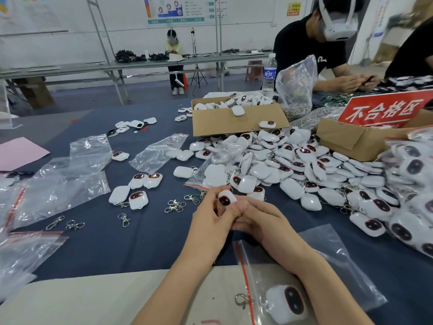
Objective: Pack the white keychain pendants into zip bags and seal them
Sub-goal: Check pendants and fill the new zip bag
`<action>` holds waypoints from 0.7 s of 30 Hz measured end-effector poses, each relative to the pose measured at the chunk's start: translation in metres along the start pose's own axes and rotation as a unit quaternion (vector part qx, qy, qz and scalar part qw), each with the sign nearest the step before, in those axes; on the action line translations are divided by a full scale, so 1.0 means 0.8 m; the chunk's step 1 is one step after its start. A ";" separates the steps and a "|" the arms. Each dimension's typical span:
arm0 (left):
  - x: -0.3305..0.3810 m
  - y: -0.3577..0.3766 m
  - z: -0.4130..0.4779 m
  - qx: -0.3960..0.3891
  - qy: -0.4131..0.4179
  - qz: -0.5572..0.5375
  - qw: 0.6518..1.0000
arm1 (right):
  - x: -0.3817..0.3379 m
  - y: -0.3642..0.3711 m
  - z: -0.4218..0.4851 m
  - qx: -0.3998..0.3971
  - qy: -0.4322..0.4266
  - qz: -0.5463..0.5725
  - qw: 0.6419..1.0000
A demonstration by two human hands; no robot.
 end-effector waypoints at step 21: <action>0.020 -0.032 -0.028 0.104 0.052 -0.015 0.993 | -0.007 -0.023 -0.001 0.118 -0.010 -0.190 0.975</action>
Point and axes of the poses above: each hand's wrist, its own z-axis towards the middle knuckle, its own y-axis out of the palm, x = y × z, the point moved 9 cm from there along z, towards the middle knuckle, and after that the axes turned 8 degrees about -y, right-handed, at the moved point
